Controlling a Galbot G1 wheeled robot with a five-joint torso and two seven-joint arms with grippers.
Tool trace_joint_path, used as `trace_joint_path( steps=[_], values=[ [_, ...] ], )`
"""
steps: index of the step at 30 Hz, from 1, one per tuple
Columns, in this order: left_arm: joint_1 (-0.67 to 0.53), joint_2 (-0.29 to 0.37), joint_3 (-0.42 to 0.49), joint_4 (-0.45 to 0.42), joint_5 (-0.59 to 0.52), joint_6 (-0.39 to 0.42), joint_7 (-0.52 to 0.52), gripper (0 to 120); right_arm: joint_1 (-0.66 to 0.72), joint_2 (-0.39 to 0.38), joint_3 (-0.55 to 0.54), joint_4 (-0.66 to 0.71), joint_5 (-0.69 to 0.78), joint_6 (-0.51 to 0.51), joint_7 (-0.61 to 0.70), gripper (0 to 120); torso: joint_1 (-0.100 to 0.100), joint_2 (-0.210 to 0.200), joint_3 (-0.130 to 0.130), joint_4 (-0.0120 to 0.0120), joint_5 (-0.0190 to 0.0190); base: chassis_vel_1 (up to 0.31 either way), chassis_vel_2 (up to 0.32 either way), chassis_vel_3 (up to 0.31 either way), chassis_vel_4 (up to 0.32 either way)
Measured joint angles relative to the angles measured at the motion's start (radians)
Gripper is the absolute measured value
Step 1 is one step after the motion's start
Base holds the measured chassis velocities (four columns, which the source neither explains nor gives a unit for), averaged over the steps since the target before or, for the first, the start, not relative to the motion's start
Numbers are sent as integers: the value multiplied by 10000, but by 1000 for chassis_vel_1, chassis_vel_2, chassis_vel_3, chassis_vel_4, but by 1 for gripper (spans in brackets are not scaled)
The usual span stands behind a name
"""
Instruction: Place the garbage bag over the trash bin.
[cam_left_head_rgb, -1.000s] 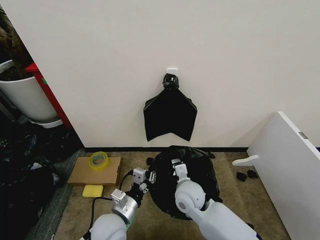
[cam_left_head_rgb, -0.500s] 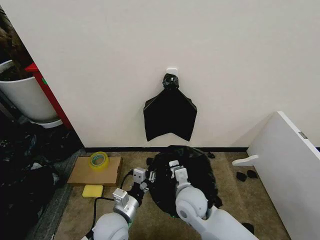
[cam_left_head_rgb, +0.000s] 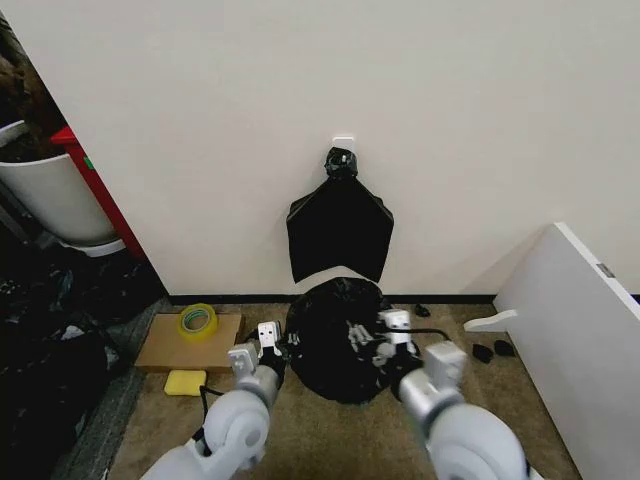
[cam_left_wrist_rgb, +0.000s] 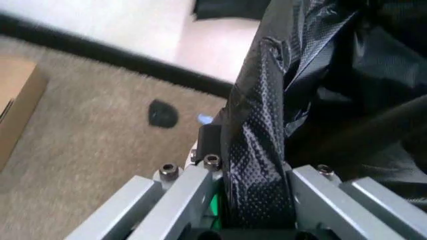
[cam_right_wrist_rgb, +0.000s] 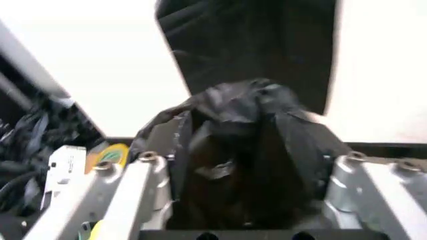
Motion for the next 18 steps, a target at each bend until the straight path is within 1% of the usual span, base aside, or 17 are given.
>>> trace_joint_path(
  steps=[1,2,3,4,5,6,7,9,10,11,13,14,17,18],
  values=[
    [-86,-95,-2,100,-100,90,-169,1,-294,78,199,56,-202,239,-77,53,0,0,0,-2,-2,0,0,0,0],
    [-86,-95,-2,100,-100,90,-169,1,-294,78,199,56,-202,239,-77,53,0,0,0,-2,-2,0,0,0,0],
    [-234,-279,-8,308,-218,266,-456,1,-909,332,628,90,-905,841,-380,62,0,0,0,-2,-2,0,0,0,0],
    [-308,-387,-19,427,-320,384,-645,1,-1272,548,920,72,-1435,1272,-709,67,0,0,0,-1,-1,0,0,0,0],
    [-357,-467,-29,507,-418,487,-820,1,-1544,747,1146,32,-1845,1642,-980,70,0,0,0,-3,-1,0,0,0,0],
    [-357,-467,-29,507,-418,487,-820,1,-1544,747,1146,32,-1845,1642,-980,70,0,0,0,-3,-1,0,0,0,0],
    [-453,-630,-44,640,-604,724,-1175,1,-2020,1247,1501,-45,-2515,2274,-1389,77,0,0,0,-3,-4,0,0,0,0],
    [-542,-748,-47,750,-698,952,-1418,1,-2406,1781,1669,-97,-2953,2737,-1580,84,0,0,0,-3,-3,0,0,0,0],
    [-621,-834,-53,830,-812,1061,-1559,1,-2579,2072,1699,-145,-3089,2933,-1630,90,0,0,0,-3,-3,0,0,0,0],
    [-621,-834,-53,830,-812,1061,-1559,1,-2579,2072,1699,-145,-3089,2933,-1630,90,0,0,0,-3,-3,0,0,0,0],
    [-723,-959,-59,929,-956,1214,-1772,1,-2718,2351,1671,-265,-3171,3090,-1656,98,0,0,0,-2,-6,0,0,0,0],
    [-754,-1011,-73,995,-1005,1304,-1894,1,-2760,2506,1617,-354,-3209,3148,-1657,99,0,0,0,-4,-6,0,0,0,0],
    [-755,-1028,-102,1061,-1016,1402,-1997,1,-2774,2669,1531,-449,-3246,3184,-1656,100,0,0,0,-3,-6,0,0,0,0],
    [-704,-1015,-197,1097,-1016,1522,-2063,1,-2768,2854,1421,-570,-3302,3198,-1651,100,0,0,0,-2,-6,0,0,0,0]
  ],
)
